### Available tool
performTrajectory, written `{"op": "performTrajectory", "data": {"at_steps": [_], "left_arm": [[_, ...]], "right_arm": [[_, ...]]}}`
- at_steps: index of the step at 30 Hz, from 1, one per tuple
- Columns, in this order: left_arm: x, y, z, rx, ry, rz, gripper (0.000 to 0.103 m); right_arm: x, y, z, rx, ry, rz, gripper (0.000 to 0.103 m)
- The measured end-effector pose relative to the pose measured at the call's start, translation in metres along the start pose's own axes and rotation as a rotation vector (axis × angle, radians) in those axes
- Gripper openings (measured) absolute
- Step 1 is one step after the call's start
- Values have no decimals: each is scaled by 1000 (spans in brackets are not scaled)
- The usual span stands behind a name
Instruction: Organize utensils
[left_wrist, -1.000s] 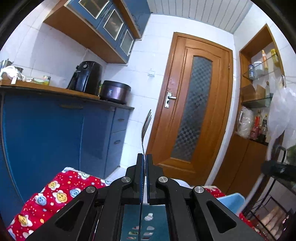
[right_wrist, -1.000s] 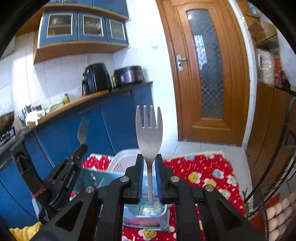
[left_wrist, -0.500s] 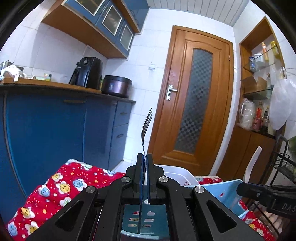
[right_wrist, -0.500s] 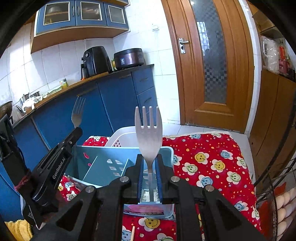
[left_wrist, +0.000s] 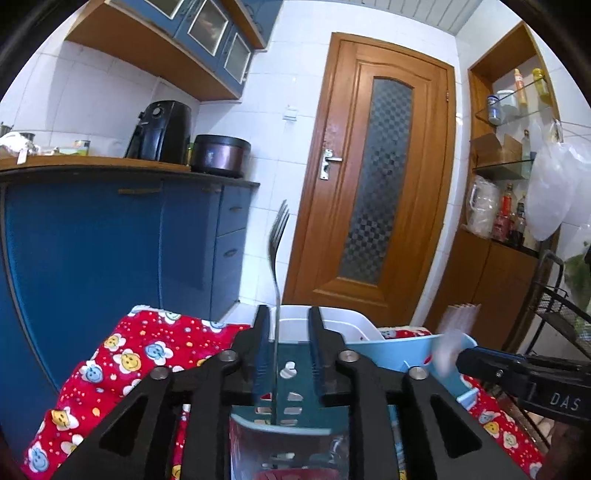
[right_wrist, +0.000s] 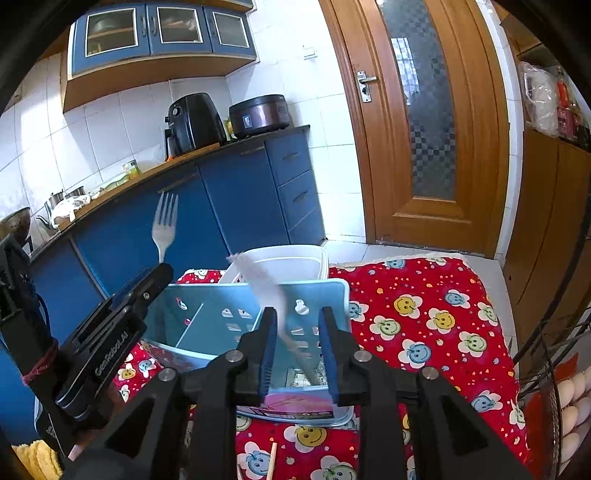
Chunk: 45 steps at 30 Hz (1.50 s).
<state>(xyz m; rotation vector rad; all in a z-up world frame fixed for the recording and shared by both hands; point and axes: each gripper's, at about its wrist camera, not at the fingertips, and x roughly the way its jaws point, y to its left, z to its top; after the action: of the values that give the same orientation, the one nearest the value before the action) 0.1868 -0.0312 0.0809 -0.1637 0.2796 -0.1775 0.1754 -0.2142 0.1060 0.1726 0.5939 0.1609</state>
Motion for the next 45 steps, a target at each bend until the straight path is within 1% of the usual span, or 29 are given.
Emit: {"op": "performTrajectory", "data": {"at_steps": [1,2,8,13,20,24,30,31,32,34,39,42,45], "left_arm": [[-2,0,0,1,-1,-1,37],[-3,0,2,0,-5,-4,40],[-5,7,10,-7,6,1,40],[-1,16,19,-15,14,23,40],[19,38,28,-74,78,19,40],[31,49,35,-113,107,-9,40],[46,55,43,-151,145,-61,40],[47,55,44,-154,148,-69,36],[47,55,44,-153,146,-78,21],[44,52,44,-134,140,-80,21],[25,43,46,-105,80,-84,21],[11,34,51,-61,18,-56,21],[0,25,50,-21,-24,-23,20]], "right_arm": [[-1,0,1,2,-3,2,28],[-3,0,1,3,-7,3,28],[-9,-3,-1,15,-15,9,30],[-17,-9,-4,33,-21,14,30],[-28,-19,-14,53,-21,12,31],[-31,-24,-20,70,-17,13,31],[-30,-29,-30,89,3,6,31],[-29,-30,-32,92,8,5,31],[-28,-31,-34,95,13,2,31],[-26,-33,-38,104,22,-1,31],[-26,-38,-43,124,32,3,31],[-29,-38,-45,126,28,2,31],[-32,-37,-46,126,27,0,31]]}}
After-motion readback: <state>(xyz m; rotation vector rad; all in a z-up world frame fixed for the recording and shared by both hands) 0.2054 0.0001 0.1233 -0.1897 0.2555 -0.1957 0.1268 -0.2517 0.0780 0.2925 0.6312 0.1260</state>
